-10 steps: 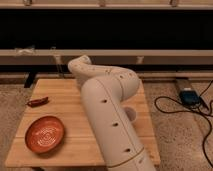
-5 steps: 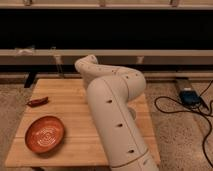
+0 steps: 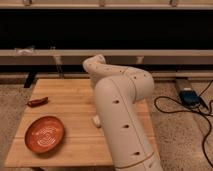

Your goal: Push the eraser across the table

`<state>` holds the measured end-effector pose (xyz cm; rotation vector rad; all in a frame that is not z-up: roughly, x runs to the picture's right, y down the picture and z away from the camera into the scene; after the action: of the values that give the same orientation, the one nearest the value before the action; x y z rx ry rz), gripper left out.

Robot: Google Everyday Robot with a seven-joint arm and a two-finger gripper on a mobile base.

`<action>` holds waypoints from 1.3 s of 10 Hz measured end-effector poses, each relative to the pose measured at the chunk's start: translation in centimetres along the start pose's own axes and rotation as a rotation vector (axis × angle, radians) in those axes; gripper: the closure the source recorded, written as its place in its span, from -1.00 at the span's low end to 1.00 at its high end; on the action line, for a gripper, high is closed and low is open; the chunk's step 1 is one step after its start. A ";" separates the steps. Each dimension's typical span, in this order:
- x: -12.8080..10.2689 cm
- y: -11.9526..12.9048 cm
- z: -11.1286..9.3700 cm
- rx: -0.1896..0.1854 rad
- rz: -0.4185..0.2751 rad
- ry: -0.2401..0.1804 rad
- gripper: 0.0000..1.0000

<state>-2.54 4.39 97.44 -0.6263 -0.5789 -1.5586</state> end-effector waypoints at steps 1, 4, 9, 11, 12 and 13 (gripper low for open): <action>0.0 0.5 -0.1 0.001 0.010 0.003 1.00; -0.1 2.6 -0.4 0.002 0.050 0.013 1.00; 0.3 2.6 -3.9 0.053 0.035 0.062 0.92; 0.3 2.3 -3.9 0.054 0.031 0.062 0.53; 0.3 2.4 -3.9 0.053 0.032 0.061 0.32; 0.3 2.4 -3.9 0.053 0.032 0.061 0.08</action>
<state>-0.33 1.34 94.83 -0.5435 -0.5601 -1.5218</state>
